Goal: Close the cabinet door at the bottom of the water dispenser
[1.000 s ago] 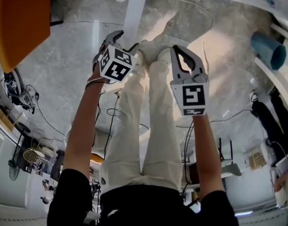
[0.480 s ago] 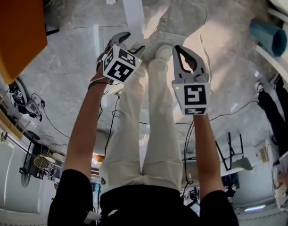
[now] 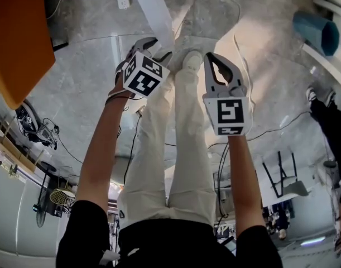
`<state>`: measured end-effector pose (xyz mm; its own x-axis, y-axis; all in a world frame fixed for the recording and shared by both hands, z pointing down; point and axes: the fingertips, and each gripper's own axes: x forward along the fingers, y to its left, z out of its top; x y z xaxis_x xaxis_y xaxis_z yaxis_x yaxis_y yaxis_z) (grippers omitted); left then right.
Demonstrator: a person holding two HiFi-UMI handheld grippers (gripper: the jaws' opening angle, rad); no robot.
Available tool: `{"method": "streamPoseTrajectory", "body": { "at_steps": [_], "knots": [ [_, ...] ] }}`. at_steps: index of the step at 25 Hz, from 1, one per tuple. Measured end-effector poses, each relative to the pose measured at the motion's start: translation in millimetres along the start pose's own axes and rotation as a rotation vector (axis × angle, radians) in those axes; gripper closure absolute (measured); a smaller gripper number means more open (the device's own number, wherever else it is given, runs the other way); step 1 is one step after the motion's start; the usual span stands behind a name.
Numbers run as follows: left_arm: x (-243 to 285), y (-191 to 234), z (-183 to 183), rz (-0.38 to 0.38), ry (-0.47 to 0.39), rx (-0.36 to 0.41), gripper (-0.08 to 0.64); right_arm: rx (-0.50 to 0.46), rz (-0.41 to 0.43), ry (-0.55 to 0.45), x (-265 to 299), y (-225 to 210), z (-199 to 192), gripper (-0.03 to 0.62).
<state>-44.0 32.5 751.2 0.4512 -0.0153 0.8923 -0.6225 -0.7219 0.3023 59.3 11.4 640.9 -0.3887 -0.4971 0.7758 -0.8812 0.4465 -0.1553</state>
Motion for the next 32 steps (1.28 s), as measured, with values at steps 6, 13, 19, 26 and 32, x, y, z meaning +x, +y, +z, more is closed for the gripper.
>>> {"method": "streamPoseTrajectory", "body": {
  "at_steps": [6, 13, 19, 26, 32],
  "knots": [
    [5.8, -3.5, 13.1, 0.002, 0.009, 0.041, 0.362, 0.028, -0.026, 0.001, -6.6, -13.7, -5.5, 0.557],
    [14.3, -6.6, 29.3, 0.036, 0.005, 0.079, 0.396, 0.060, -0.049, -0.004, -12.8, -27.4, -13.3, 0.557],
    [20.3, -9.1, 42.8, 0.033, 0.004, 0.068, 0.419, 0.074, -0.056, -0.005, -16.6, -34.9, -21.5, 0.557],
    [26.0, -9.9, 58.7, 0.038, -0.004, 0.065, 0.434, 0.082, -0.066, -0.006, -19.1, -48.7, -23.2, 0.557],
    [32.3, -11.0, 73.5, 0.031, -0.024, 0.014, 0.463, 0.093, -0.079, -0.014, -20.7, -62.9, -23.1, 0.557]
  ]
}}
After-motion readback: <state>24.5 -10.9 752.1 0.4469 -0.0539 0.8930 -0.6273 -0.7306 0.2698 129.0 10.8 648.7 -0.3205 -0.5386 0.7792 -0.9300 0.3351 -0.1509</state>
